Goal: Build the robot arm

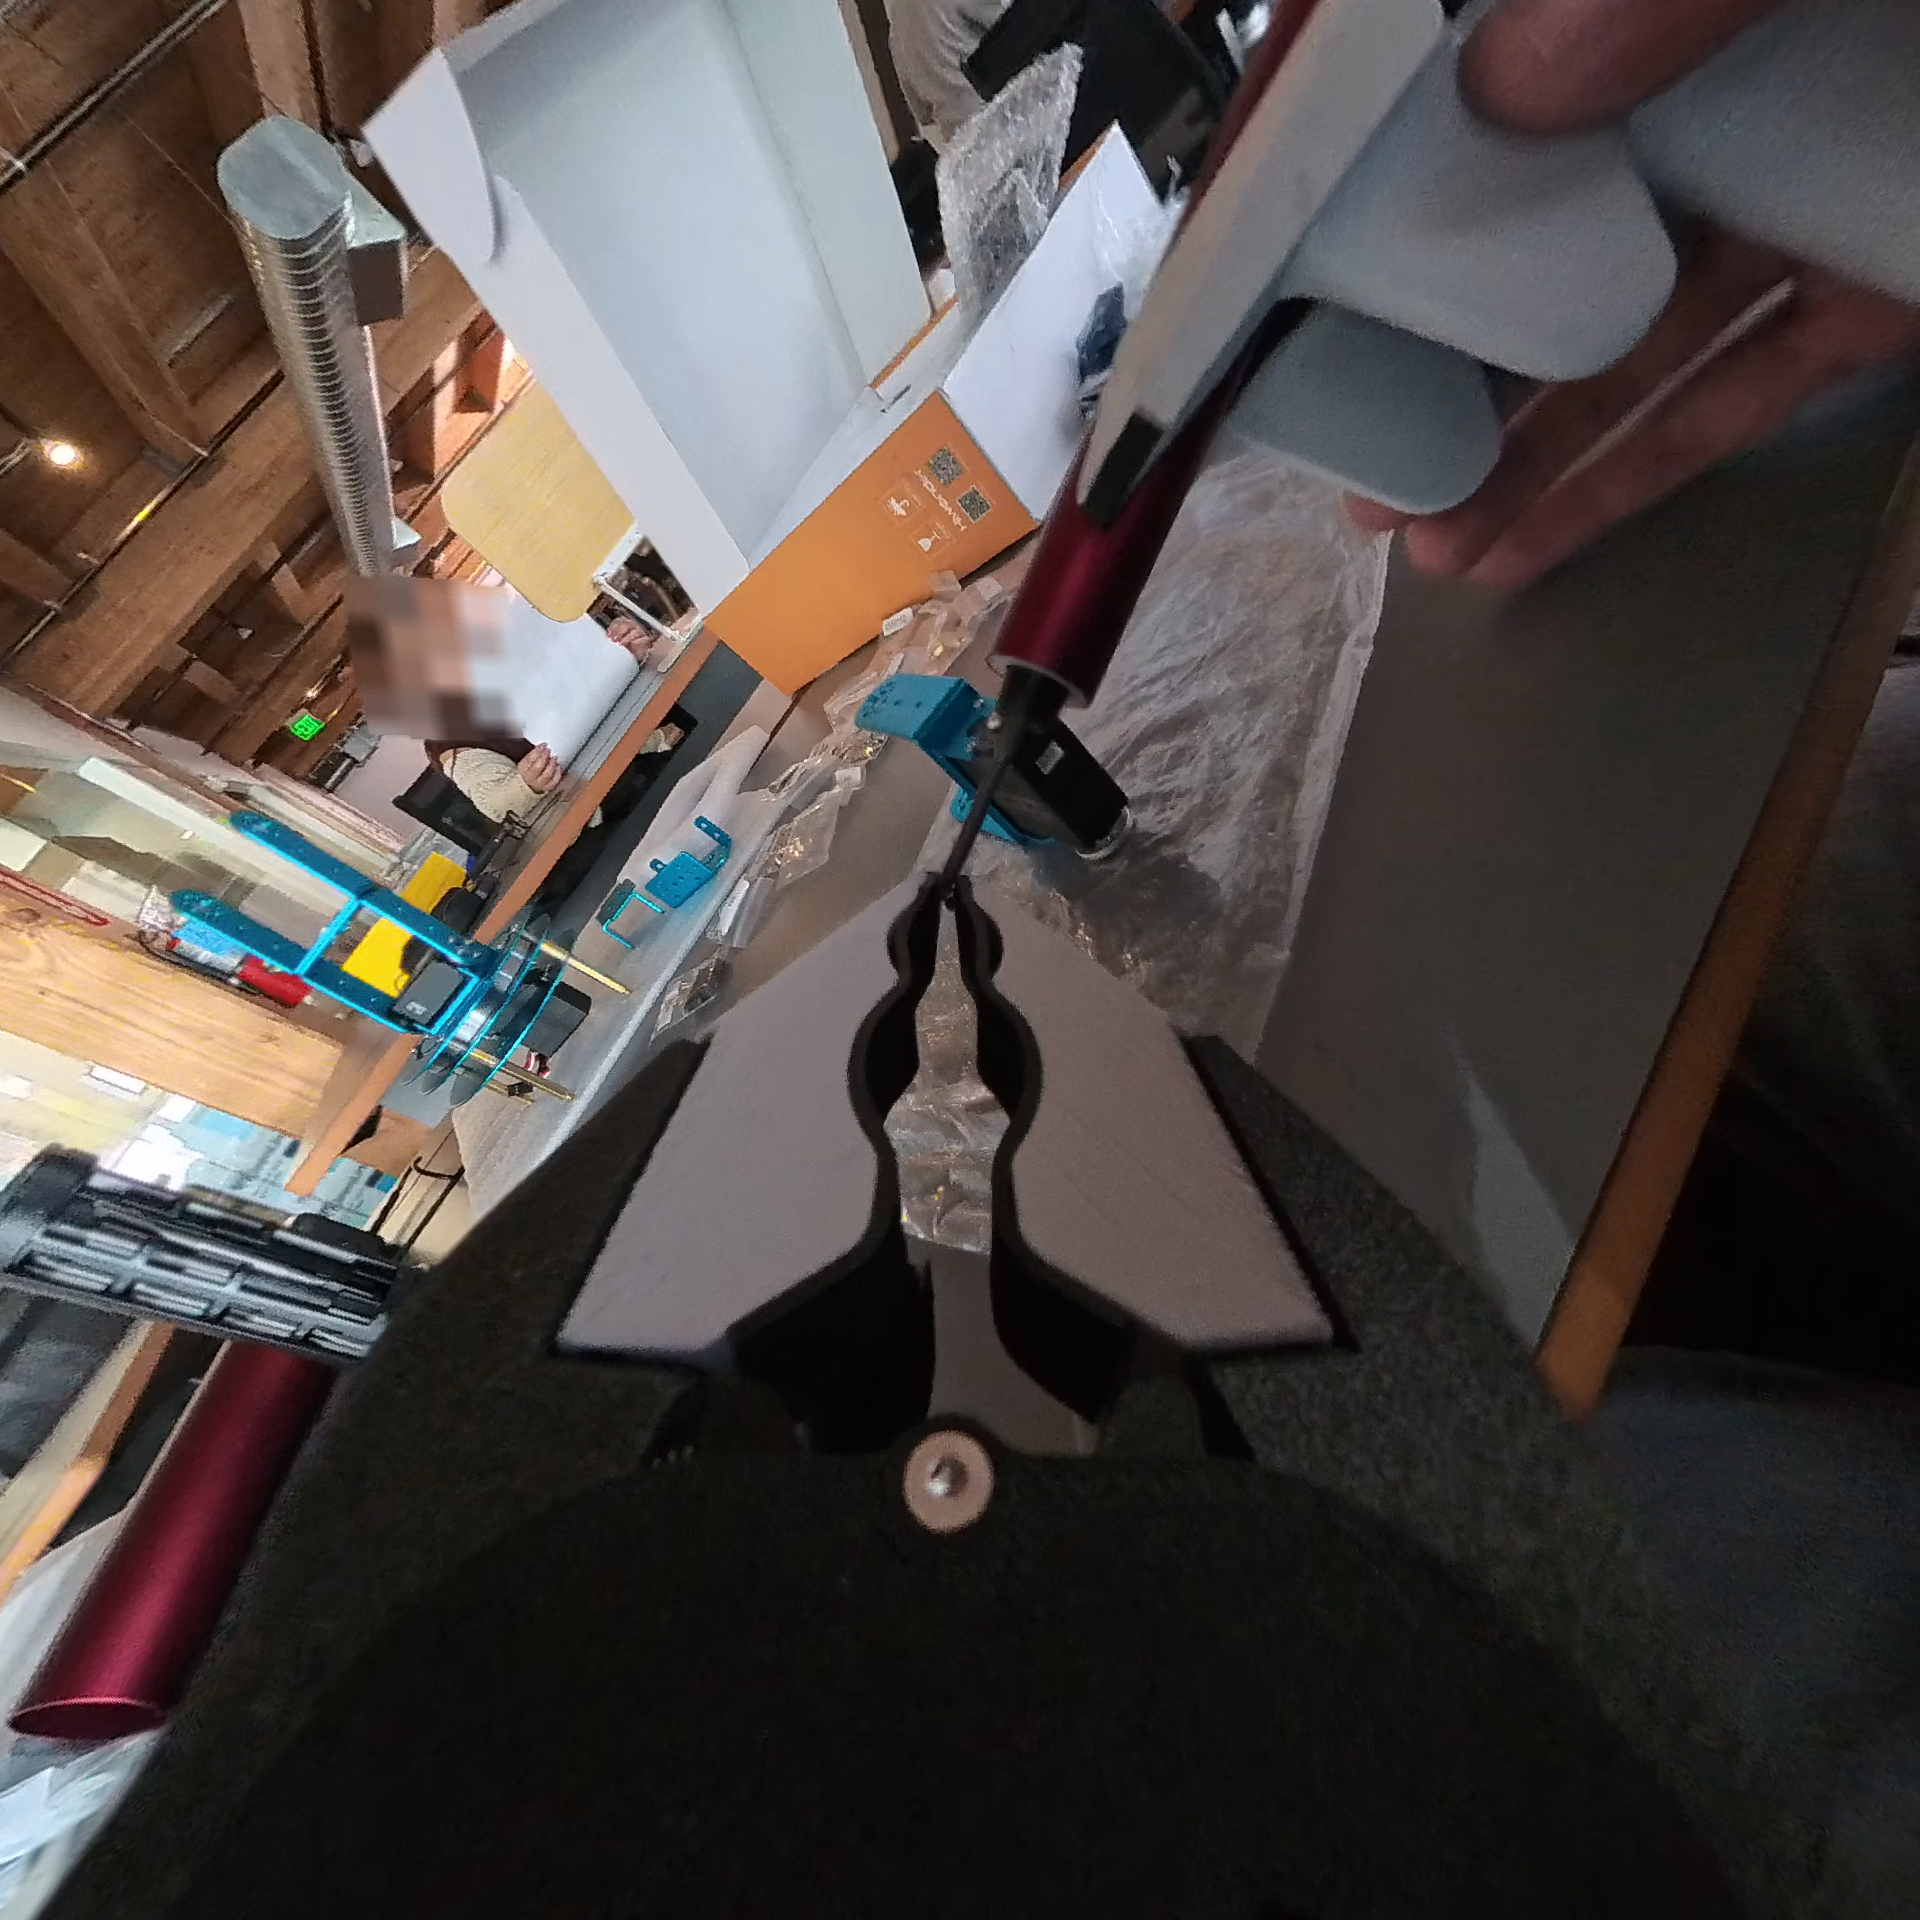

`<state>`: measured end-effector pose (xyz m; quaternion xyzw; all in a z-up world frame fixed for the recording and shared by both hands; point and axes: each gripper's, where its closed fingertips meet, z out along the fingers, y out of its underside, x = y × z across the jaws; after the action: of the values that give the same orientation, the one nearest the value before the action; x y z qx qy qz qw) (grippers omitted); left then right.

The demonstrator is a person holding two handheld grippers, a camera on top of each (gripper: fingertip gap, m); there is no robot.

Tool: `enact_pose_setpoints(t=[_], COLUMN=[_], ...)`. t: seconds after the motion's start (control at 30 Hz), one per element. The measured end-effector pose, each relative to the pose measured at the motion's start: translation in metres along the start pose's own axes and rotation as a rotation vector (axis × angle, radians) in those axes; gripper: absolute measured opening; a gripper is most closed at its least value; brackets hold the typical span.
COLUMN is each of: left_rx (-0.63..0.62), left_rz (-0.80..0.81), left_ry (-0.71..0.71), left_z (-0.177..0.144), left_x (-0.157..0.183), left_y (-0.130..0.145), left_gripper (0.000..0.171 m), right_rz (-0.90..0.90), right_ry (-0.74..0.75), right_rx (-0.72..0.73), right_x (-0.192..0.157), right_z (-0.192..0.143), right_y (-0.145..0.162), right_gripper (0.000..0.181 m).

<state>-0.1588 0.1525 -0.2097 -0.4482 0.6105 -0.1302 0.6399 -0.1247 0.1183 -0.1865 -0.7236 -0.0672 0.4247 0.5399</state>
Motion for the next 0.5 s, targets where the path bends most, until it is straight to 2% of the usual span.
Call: enact_pose_setpoints(t=[0.27,0.43,0.5], left_rx=[-0.059,-0.06,-0.054], left_rz=[0.123,0.097,0.076], left_ry=[0.047,0.052,0.045], left_z=[0.005,0.004,0.002], left_x=[0.018,0.015,0.012], left_y=[0.008,0.008,0.008], left_gripper=[0.003,0.003,0.009], right_rz=[-0.249,-0.26,-0.226], right_ry=[0.127,0.135,0.123], right_rx=[-0.137,-0.122,-0.107], right_x=[0.001,0.001,0.002], right_z=[0.003,0.0,-0.003], right_y=[0.012,0.008,0.007], right_gripper=[0.023,0.023,0.023])
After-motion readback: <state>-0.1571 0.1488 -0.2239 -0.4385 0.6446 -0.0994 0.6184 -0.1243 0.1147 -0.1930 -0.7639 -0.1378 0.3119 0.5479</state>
